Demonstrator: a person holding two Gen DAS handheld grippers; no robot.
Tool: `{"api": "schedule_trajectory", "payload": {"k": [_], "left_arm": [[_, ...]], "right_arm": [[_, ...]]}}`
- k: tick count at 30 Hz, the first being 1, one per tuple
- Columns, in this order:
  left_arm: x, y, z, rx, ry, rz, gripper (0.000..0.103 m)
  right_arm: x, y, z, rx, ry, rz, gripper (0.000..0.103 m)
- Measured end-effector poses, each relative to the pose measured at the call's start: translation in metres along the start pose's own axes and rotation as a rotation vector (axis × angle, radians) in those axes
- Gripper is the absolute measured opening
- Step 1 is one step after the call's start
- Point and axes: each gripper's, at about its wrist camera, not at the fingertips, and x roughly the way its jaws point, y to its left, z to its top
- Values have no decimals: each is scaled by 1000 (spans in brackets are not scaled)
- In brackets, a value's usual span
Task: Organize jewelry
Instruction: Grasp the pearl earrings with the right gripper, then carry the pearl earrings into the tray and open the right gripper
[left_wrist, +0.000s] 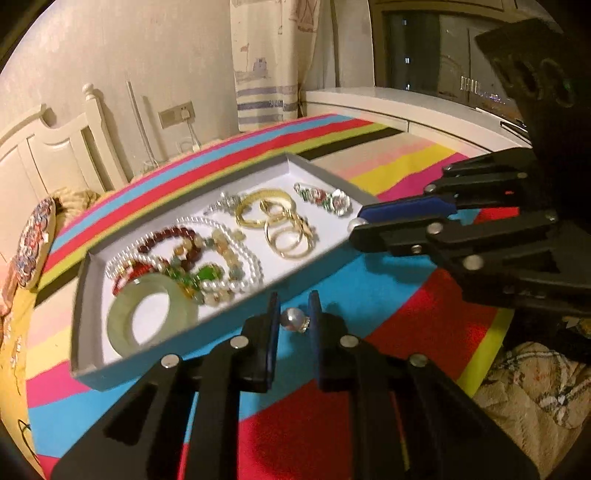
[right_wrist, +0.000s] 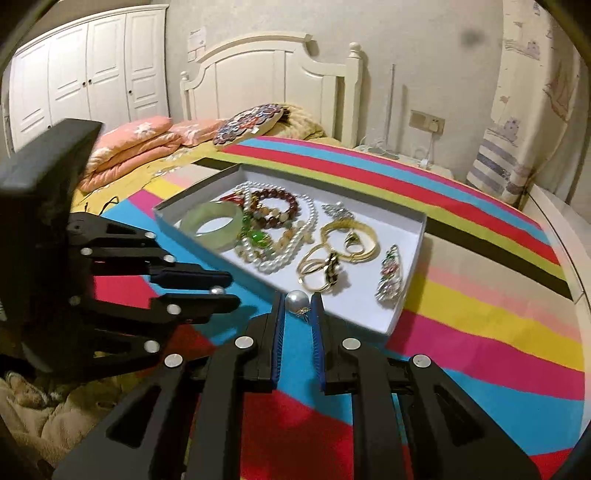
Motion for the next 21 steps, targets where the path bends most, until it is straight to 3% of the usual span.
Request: {"api": "schedule_trajectory", "payload": {"k": [10, 21], "left_arm": [[-7, 16, 25, -19, -46, 52, 15], [12, 37, 44, -81, -55, 111, 15]], "right_arm": [[13, -10, 8, 39, -6, -18, 14], [24, -12, 19, 53, -19, -36, 15]]}}
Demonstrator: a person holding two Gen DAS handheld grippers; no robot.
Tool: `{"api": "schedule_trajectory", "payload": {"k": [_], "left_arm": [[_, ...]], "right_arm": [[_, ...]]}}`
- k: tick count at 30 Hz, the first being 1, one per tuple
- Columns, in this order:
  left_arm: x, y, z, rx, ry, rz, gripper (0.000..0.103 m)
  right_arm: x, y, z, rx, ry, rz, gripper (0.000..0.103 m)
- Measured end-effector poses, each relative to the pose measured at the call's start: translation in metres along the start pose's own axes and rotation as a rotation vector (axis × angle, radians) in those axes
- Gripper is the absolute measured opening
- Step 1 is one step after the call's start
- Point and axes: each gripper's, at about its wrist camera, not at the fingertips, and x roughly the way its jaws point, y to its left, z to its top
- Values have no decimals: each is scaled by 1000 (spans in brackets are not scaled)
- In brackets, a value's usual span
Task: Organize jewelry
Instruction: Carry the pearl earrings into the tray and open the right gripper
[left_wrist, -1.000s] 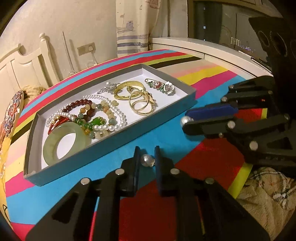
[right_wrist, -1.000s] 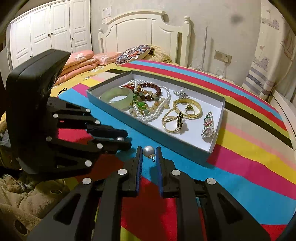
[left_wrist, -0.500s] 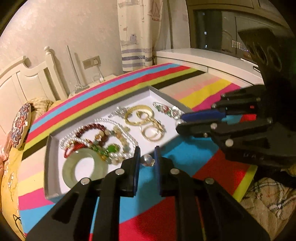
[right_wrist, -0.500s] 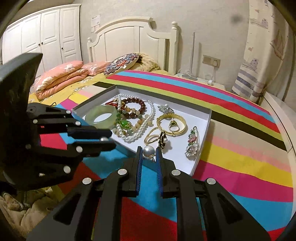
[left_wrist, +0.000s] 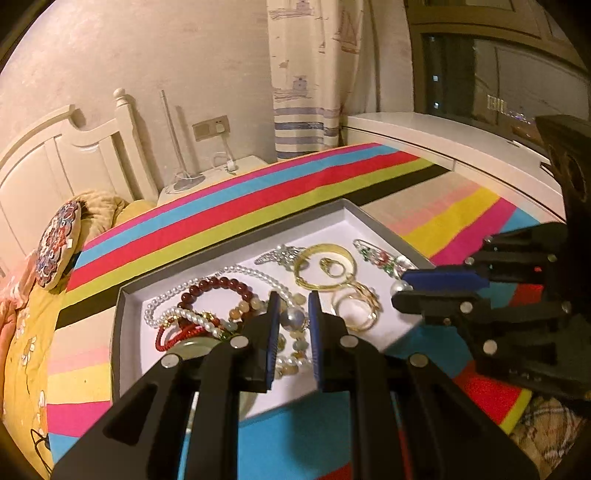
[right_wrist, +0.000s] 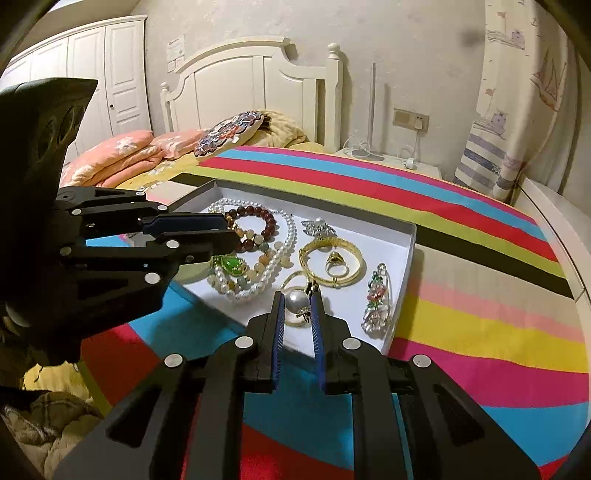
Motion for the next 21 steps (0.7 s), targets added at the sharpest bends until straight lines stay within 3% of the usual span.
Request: {"api": "schedule_trajectory", "payload": {"k": [10, 19, 21], "left_arm": [[14, 27, 4, -128, 9, 57, 15], [22, 40, 0, -178, 31, 37, 15], [21, 40, -1, -176, 28, 42, 22]], "right_arm": [[17, 8, 15, -24, 8, -13, 15], [40, 23, 28, -76, 43, -13, 15], [41, 26, 29, -86, 42, -19, 16]]}}
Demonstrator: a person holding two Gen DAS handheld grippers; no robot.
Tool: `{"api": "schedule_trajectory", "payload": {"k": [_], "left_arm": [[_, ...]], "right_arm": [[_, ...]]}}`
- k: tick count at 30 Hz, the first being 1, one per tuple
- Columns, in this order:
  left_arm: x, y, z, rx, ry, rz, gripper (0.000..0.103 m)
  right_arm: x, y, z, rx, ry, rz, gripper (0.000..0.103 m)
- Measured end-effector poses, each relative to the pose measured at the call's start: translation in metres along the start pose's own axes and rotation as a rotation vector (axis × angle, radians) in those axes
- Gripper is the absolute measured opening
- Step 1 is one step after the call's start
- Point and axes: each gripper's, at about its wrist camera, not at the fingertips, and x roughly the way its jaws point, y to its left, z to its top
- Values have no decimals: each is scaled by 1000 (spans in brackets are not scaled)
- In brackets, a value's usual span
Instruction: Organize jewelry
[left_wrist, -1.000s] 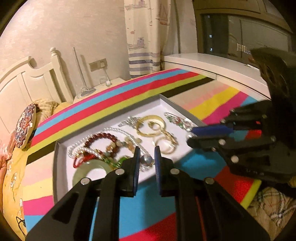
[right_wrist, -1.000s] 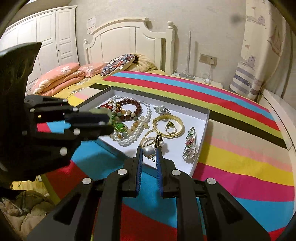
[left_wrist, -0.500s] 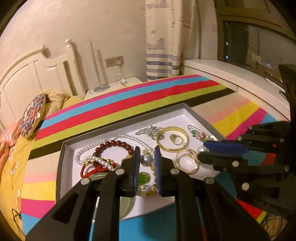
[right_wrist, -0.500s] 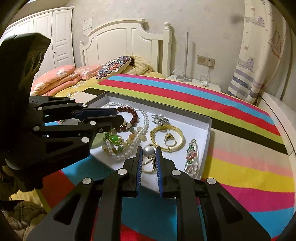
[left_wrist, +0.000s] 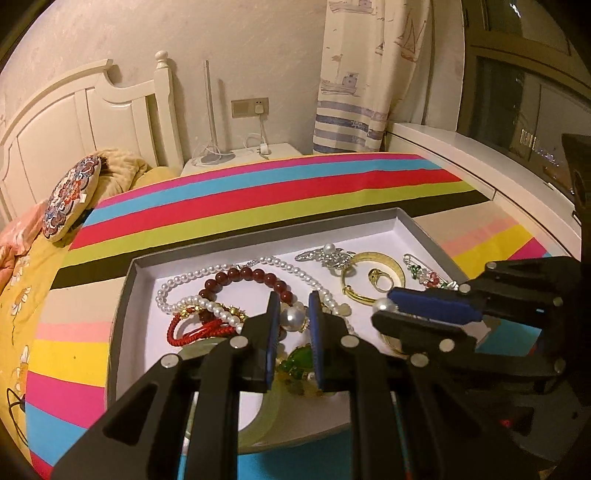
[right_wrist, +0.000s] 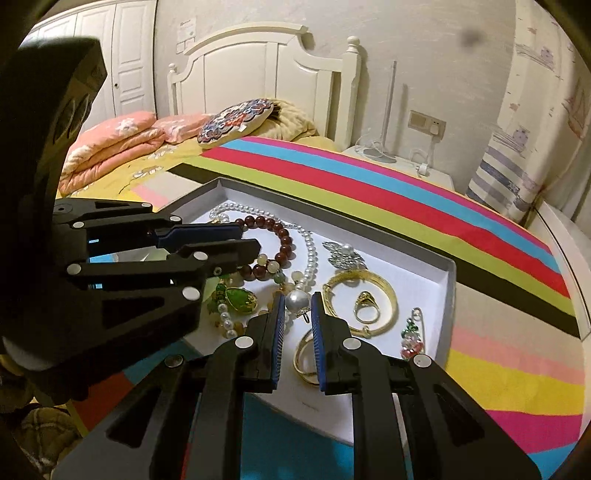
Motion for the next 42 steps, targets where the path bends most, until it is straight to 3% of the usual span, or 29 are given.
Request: {"api": "schedule_trajectory", "payload": {"k": [2, 3, 5, 7, 11, 14, 20, 26, 42], "left_arm": [[-3, 1, -1, -2, -13, 39, 47], [-5, 3, -1, -11, -20, 44, 52], [-8, 9, -1, -32, -31, 61, 72], [-16, 13, -2, -49, -59, 79, 87], [-31, 16, -6, -64, -105, 113, 101], [-42, 19, -12, -74, -129, 128, 100], [-53, 22, -40, -88, -143, 220, 100], [-62, 37, -54, -153, -156, 239, 100], [-66, 51, -62, -183, -149, 172, 100]], "right_arm": [[-1, -1, -1, 3, 2, -10, 17], [-3, -3, -2, 14, 2, -6, 17], [-6, -9, -4, 39, 5, -12, 25], [-13, -14, -6, 64, -11, -8, 51], [-26, -14, -10, 95, -40, -27, 68], [-36, -15, -14, 143, -64, -44, 86], [-45, -14, -31, 287, -71, -122, 86], [-50, -3, -35, 339, -111, -309, 86], [-36, -6, -44, 368, -72, -312, 86]]}}
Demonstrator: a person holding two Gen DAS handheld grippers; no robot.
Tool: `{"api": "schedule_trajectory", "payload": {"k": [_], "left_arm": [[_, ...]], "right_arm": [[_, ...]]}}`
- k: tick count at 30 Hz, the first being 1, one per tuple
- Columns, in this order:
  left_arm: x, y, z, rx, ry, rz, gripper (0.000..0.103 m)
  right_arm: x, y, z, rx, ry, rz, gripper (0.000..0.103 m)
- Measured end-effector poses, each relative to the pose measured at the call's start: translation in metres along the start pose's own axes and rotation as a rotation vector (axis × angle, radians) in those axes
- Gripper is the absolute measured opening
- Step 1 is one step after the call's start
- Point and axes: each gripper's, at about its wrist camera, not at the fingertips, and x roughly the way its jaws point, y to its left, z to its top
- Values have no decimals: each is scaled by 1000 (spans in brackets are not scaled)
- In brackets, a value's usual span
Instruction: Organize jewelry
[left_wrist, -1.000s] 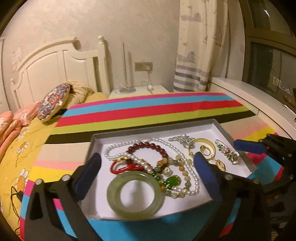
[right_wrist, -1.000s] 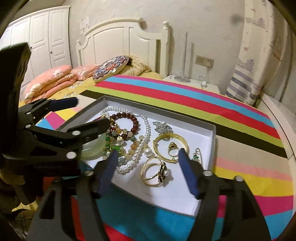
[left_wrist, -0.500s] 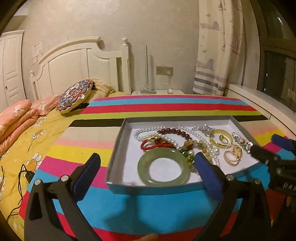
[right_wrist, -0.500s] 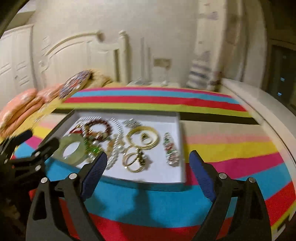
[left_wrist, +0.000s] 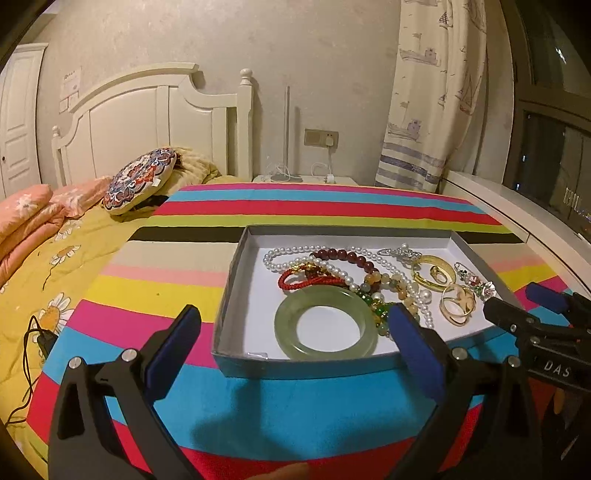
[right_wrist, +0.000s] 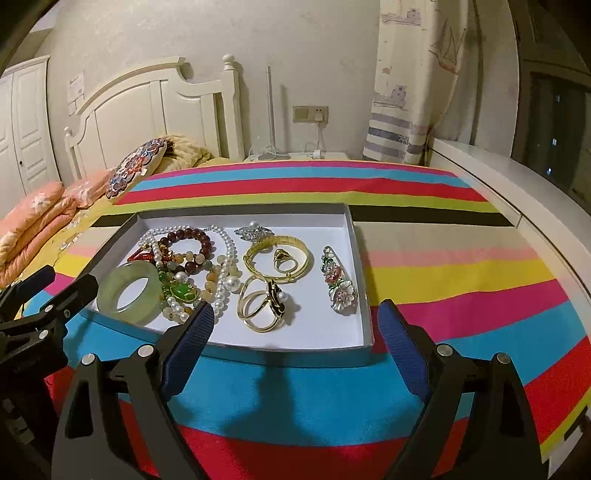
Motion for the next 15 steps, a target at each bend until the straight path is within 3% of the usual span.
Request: {"api": "schedule_trajectory", "payload": {"k": [15], "left_arm": [[0, -4, -1, 26, -4, 12, 100]], "right_arm": [[-3, -1, -1, 4, -19, -9, 86]]}}
